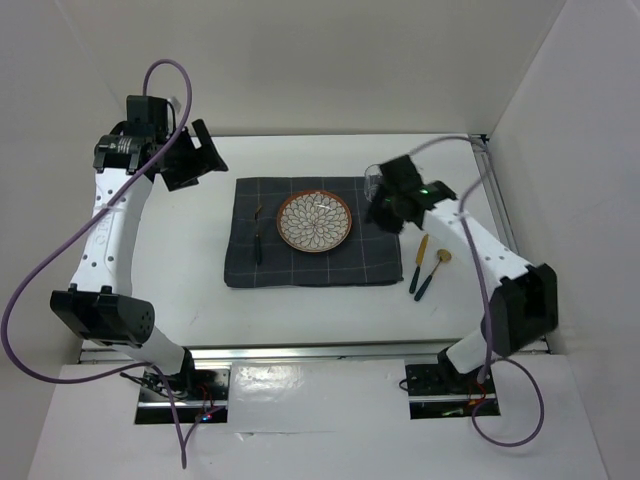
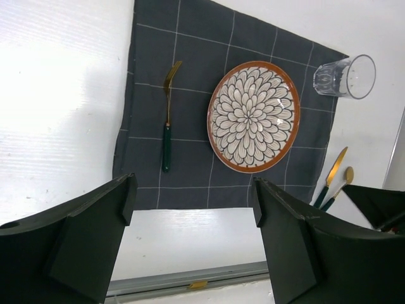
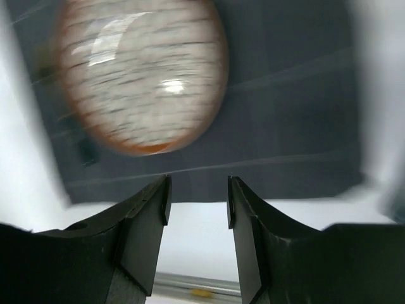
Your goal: Set the dinner table for one person
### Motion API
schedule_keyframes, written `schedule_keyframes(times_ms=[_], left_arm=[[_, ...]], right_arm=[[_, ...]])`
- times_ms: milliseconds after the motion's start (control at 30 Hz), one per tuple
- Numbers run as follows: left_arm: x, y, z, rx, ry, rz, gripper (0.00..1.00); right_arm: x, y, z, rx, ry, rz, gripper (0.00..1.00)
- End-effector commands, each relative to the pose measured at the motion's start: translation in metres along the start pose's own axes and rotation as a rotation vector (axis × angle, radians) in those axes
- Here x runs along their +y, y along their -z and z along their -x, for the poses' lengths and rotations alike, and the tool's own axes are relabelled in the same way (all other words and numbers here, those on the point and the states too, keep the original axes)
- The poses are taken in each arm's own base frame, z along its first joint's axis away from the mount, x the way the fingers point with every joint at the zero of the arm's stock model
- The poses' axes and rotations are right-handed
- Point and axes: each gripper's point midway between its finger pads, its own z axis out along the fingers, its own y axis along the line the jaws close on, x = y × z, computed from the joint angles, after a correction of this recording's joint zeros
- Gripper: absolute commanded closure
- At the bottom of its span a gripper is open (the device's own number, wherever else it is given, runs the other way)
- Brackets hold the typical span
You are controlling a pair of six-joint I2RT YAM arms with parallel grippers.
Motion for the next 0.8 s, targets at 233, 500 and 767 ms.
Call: schedule_keyframes(times_ms=[233,500,767], left_arm=[[-0.007,-0.017,-0.007,0.035,-0.003,-0.070,0.11],[0.000,-0.022,-0.010,0.043,0.001,-0.042,0.11],[0.005,-0.024,-0.011,0.060,-0.012,-0.013,0.11]], right_arm=[[-0.187,0.004,-0.051,0.151,-0.224,-0.404,0.43],[-0.217,-0.026,-0.059,0.205,-0.173,-0.470,0.48],[-0.223,-0.050,-0.074,0.255,-0.161,-0.457,0.53]])
